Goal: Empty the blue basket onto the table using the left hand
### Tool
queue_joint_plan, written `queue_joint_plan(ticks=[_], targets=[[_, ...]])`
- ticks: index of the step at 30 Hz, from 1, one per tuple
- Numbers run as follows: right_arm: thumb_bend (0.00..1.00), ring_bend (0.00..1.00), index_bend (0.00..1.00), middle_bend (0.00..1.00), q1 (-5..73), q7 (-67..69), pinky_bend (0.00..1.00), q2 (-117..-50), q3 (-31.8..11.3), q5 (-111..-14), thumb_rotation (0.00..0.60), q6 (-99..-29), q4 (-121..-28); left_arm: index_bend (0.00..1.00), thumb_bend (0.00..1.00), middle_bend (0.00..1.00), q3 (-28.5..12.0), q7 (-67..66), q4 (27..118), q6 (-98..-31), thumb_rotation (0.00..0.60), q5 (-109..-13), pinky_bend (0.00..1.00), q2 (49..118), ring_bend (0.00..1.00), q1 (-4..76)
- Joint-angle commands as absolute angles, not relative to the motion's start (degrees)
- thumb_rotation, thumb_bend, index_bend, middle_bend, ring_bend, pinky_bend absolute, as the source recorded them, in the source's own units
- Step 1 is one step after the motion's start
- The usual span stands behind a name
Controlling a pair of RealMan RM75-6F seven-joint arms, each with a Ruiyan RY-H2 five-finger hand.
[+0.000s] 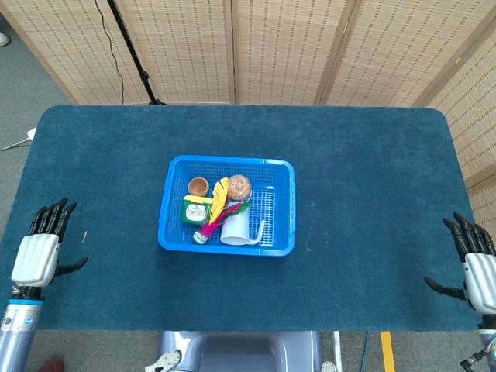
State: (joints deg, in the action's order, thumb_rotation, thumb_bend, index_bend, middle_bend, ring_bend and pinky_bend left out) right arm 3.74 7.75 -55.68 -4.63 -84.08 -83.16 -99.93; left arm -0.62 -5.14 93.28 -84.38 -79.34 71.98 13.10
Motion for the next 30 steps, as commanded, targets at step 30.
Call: queue_joint_plan(ticks=[30], targets=[[0.0, 0.0, 0.0, 0.0, 4.07, 9.71, 0.0, -55.08, -5.4, -81.81, 0.6, -82.03, -99.23, 0.0, 0.0, 0.0, -15.51, -36.27, 101.62, -57.57, 0.6, -51.33, 0.0, 79.97, 0.0, 40.27]])
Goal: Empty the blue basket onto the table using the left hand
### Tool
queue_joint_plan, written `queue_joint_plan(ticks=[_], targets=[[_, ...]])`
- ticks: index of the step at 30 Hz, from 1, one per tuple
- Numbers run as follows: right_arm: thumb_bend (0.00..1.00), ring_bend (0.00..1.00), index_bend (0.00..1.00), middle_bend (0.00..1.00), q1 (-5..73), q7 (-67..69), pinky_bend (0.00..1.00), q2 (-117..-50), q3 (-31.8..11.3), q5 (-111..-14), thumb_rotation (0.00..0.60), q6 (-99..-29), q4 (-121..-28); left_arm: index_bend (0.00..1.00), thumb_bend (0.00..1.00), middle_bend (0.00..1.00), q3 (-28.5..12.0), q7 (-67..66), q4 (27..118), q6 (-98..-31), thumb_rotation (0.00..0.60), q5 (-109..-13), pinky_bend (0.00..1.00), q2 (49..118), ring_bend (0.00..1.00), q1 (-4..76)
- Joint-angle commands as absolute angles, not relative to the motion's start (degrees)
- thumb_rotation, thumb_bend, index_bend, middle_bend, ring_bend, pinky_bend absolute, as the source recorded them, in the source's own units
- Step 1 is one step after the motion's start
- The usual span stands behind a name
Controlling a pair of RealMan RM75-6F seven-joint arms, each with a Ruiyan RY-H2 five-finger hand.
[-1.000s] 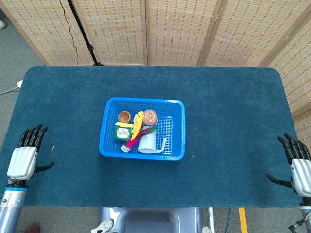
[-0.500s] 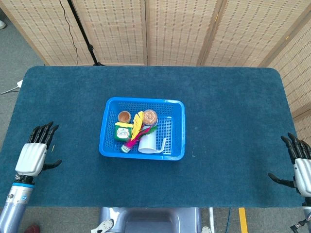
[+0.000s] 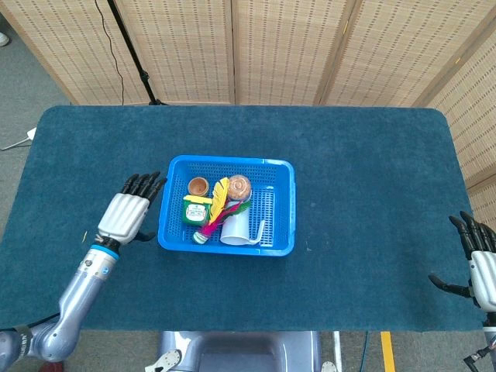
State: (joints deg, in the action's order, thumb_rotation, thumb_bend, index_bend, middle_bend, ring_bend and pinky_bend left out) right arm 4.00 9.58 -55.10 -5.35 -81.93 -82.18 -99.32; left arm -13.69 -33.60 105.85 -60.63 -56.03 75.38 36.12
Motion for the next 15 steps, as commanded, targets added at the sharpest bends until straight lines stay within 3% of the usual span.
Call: queue_joint_plan(ticks=[1, 15], targets=[[0.0, 0.0, 0.0, 0.0, 4.11, 9.78, 0.0, -55.07, -5.43, -81.75, 0.6, -81.94, -99.2, 0.0, 0.0, 0.0, -15.63, -36.78, 100.57, -57.2, 0.6, -50.13, 0.0, 81.09, 0.0, 41.14], [0.0, 0.0, 0.0, 0.0, 4.69, 10.42, 0.0, -54.99, -5.73, -80.94, 0.6, -80.74, -98.69, 0.0, 0.0, 0.0, -15.38, -43.0, 92.27, -57.87, 0.6, -37.22, 0.0, 90.17, 0.0, 49.46]])
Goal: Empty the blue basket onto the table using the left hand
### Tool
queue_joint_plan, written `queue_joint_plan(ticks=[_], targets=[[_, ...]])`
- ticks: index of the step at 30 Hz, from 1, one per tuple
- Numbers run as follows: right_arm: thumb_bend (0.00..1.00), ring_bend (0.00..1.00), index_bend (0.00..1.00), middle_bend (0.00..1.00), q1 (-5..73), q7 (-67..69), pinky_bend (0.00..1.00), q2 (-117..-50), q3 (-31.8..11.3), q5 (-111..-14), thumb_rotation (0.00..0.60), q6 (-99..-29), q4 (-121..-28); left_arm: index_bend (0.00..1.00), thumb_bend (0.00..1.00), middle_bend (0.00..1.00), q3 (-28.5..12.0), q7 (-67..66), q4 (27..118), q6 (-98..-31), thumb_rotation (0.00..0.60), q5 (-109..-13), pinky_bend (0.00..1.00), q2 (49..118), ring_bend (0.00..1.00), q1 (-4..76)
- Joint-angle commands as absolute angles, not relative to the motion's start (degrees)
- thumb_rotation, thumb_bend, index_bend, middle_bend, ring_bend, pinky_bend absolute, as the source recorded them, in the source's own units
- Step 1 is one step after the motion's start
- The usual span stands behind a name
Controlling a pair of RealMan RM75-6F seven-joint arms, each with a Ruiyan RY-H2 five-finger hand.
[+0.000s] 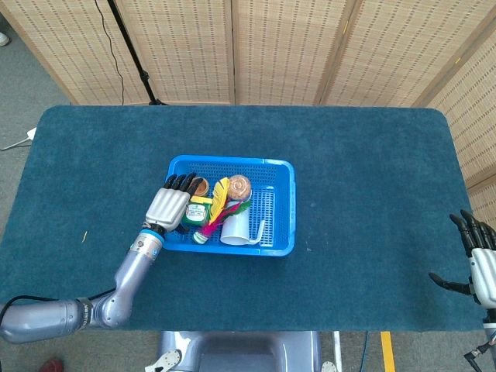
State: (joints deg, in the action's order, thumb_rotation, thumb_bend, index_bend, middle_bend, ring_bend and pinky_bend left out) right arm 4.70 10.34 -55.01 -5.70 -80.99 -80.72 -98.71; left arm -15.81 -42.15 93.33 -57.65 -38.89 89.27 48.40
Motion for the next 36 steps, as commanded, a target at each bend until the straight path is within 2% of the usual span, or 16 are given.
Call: queue_joint_plan(ticks=[1, 7, 8, 10, 12, 13, 16, 18, 21, 24, 29, 36], targets=[[0.0, 0.0, 0.0, 0.0, 4.68, 10.54, 0.0, -54.96, -5.76, -80.89, 0.6, -80.74, -98.69, 0.0, 0.0, 0.0, -15.1, -43.29, 91.96, -57.9, 0.6, -36.59, 0.0, 90.36, 0.0, 49.72], [0.0, 0.0, 0.0, 0.0, 4.77, 10.82, 0.0, -54.89, -5.83, -80.75, 0.6, -80.56, -98.63, 0.0, 0.0, 0.0, -13.95, -43.87, 90.81, -58.33, 0.6, -34.38, 0.01, 91.15, 0.0, 50.66], [0.0, 0.0, 0.0, 0.0, 4.8, 10.81, 0.0, -54.91, -5.81, -80.78, 0.6, -80.5, -98.63, 0.0, 0.0, 0.0, -13.71, -43.92, 90.47, -58.91, 0.6, -34.28, 0.03, 91.51, 0.0, 50.77], [0.0, 0.0, 0.0, 0.0, 4.88, 10.69, 0.0, -54.98, -5.79, -80.86, 0.6, -80.42, -98.64, 0.03, 0.01, 0.0, -13.32, -43.87, 89.47, -60.73, 0.6, -35.7, 0.13, 92.64, 0.03, 50.88], [0.0, 0.0, 0.0, 0.0, 4.93, 10.62, 0.0, -55.04, -5.76, -80.9, 0.6, -80.35, -98.66, 0.11, 0.04, 0.03, -13.07, -43.53, 88.73, -62.03, 0.6, -36.74, 0.25, 93.61, 0.12, 50.8], [0.0, 0.0, 0.0, 0.0, 4.98, 10.55, 0.0, -55.06, -5.73, -80.93, 0.6, -80.27, -98.67, 0.15, 0.05, 0.05, -12.93, -43.54, 88.43, -62.58, 0.6, -36.92, 0.28, 94.08, 0.16, 50.78], [0.0, 0.0, 0.0, 0.0, 5.11, 10.48, 0.0, -55.1, -5.69, -80.94, 0.6, -80.01, -98.66, 0.28, 0.1, 0.19, -12.71, -44.34, 88.02, -63.69, 0.6, -36.68, 0.38, 94.96, 0.27, 50.99], [0.0, 0.0, 0.0, 0.0, 5.22, 10.51, 0.0, -55.13, -5.71, -80.85, 0.6, -79.81, -98.6, 0.37, 0.18, 0.28, -12.78, -44.77, 87.48, -65.02, 0.6, -36.96, 0.43, 95.89, 0.35, 51.16], [0.0, 0.0, 0.0, 0.0, 5.31, 10.57, 0.0, -55.16, -5.73, -80.76, 0.6, -79.65, -98.5, 0.44, 0.25, 0.34, -12.96, -45.81, 86.89, -67.08, 0.6, -37.01, 0.46, 97.01, 0.4, 51.31], [0.0, 0.0, 0.0, 0.0, 5.37, 10.72, 0.0, -55.11, -5.68, -80.83, 0.6, -79.52, -98.49, 0.47, 0.28, 0.37, -13.32, -46.51, 87.23, -67.85, 0.6, -36.58, 0.48, 97.27, 0.41, 51.45], [0.0, 0.0, 0.0, 0.0, 5.25, 10.97, 0.0, -55.01, -5.74, -80.84, 0.6, -79.81, -98.47, 0.48, 0.3, 0.37, -13.92, -46.32, 88.53, -69.17, 0.6, -37.5, 0.48, 96.82, 0.42, 51.29], [0.0, 0.0, 0.0, 0.0, 5.12, 11.21, 0.0, -54.85, -5.66, -81.07, 0.6, -80.07, -98.56, 0.48, 0.3, 0.38, -15.3, -43.22, 95.02, -73.11, 0.6, -43.76, 0.48, 92.68, 0.43, 49.78]])
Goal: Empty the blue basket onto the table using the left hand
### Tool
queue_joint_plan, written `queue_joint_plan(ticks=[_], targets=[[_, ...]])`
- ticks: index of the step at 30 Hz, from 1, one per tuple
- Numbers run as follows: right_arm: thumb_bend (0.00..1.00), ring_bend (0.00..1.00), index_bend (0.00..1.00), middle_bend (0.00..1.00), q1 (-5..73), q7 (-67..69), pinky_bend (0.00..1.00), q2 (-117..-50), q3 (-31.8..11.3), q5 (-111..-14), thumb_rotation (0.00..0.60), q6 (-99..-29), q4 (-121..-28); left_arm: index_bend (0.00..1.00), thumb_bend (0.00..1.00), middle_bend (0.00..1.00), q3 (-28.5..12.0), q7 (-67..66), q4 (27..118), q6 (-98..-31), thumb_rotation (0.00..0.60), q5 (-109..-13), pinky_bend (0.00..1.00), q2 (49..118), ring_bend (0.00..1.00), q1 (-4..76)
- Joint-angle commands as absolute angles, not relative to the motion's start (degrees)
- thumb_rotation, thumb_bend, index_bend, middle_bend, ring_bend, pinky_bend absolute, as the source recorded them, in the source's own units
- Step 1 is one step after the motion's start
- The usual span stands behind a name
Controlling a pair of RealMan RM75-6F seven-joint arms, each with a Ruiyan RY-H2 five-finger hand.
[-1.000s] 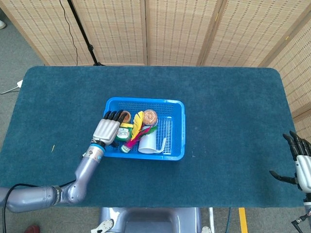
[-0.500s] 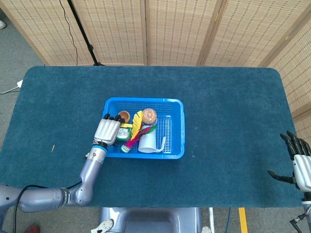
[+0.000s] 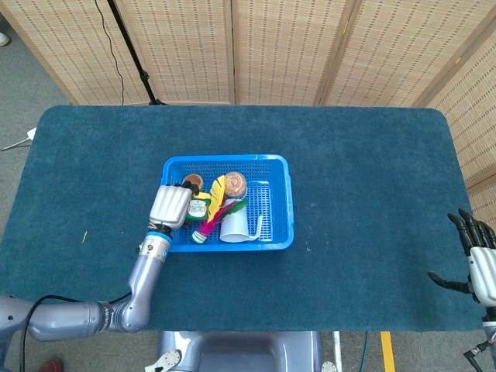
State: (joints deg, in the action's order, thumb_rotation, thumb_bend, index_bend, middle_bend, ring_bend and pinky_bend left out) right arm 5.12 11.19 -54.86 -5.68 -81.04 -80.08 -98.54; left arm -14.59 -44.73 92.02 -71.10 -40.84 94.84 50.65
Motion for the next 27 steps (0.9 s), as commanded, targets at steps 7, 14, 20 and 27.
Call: queue_joint_plan(ticks=[7, 14, 20, 27], targets=[[0.0, 0.0, 0.0, 0.0, 5.02, 11.06, 0.0, -54.79, -5.5, -81.46, 0.6, -80.34, -98.81, 0.49, 0.31, 0.38, -17.25, -41.47, 104.4, -77.85, 0.6, -48.7, 0.48, 84.28, 0.43, 46.89], [0.0, 0.0, 0.0, 0.0, 4.85, 10.95, 0.0, -54.72, -5.32, -81.87, 0.6, -80.67, -99.13, 0.49, 0.31, 0.39, -18.55, -37.62, 106.06, -79.55, 0.6, -49.03, 0.48, 76.38, 0.43, 42.76], [0.0, 0.0, 0.0, 0.0, 4.94, 10.42, 0.0, -54.8, -5.08, -82.27, 0.6, -80.58, -99.3, 0.49, 0.31, 0.39, -16.48, -26.88, 97.22, -73.1, 0.6, -45.91, 0.48, 73.57, 0.43, 37.8], [0.0, 0.0, 0.0, 0.0, 5.36, 8.4, 0.0, -55.57, -4.8, -82.25, 0.6, -79.88, -99.51, 0.44, 0.3, 0.34, -14.57, -13.71, 82.48, -62.39, 0.6, -46.08, 0.47, 78.86, 0.37, 35.99]])
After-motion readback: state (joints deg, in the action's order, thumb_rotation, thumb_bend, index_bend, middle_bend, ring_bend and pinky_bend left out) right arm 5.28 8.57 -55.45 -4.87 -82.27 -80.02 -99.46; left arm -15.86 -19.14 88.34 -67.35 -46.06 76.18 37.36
